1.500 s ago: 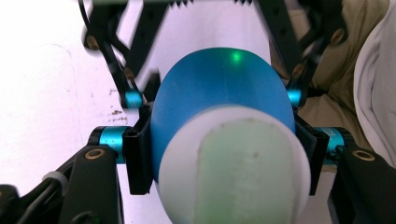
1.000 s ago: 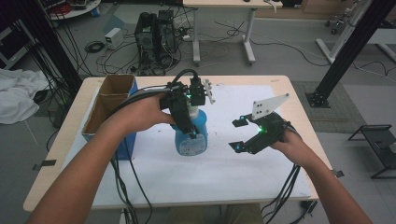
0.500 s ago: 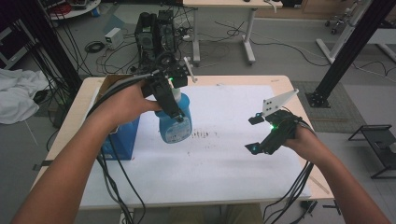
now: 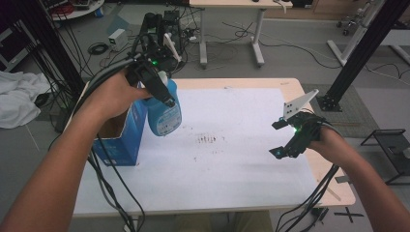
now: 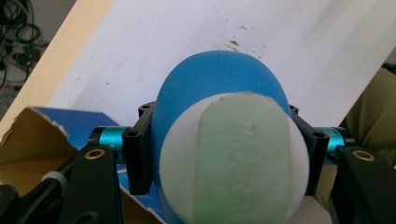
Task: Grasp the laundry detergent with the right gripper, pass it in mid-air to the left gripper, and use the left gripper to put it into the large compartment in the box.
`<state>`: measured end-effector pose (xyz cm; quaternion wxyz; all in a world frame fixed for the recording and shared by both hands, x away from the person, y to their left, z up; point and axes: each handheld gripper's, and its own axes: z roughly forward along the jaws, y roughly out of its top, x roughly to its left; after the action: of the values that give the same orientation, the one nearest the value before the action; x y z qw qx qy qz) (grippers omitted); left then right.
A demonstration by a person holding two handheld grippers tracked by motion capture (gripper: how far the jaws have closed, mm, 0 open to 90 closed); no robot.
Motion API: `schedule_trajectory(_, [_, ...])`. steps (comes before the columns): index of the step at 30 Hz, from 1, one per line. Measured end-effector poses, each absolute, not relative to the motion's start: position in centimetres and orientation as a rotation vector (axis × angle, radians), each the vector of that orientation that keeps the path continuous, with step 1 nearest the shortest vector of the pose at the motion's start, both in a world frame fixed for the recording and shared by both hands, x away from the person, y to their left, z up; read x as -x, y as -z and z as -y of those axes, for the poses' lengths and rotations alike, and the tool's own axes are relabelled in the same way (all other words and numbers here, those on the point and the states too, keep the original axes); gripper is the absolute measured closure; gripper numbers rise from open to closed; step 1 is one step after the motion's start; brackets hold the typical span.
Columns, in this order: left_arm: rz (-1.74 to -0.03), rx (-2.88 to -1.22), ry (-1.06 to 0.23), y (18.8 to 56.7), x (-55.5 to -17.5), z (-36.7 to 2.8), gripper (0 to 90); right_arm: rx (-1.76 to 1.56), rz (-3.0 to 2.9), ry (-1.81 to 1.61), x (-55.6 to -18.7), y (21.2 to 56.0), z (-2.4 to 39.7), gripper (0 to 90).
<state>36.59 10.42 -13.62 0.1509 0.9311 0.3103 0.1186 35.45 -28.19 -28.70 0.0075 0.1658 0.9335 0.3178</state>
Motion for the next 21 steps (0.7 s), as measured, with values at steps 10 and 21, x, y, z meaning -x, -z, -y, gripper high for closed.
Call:
schedule_trajectory(10, [-1.136, -2.568, -0.413, 11.9, -37.1, -12.9, 37.9, -0.578, -2.913, -0.894, -35.4, 28.9, 30.6, 1.4])
schedule_trajectory(21, [-1.281, -2.519, -0.419, 10.4, -37.6, -15.6, 37.9, -0.573, -2.896, -0.878, -35.1, 28.7, 31.4, 1.4])
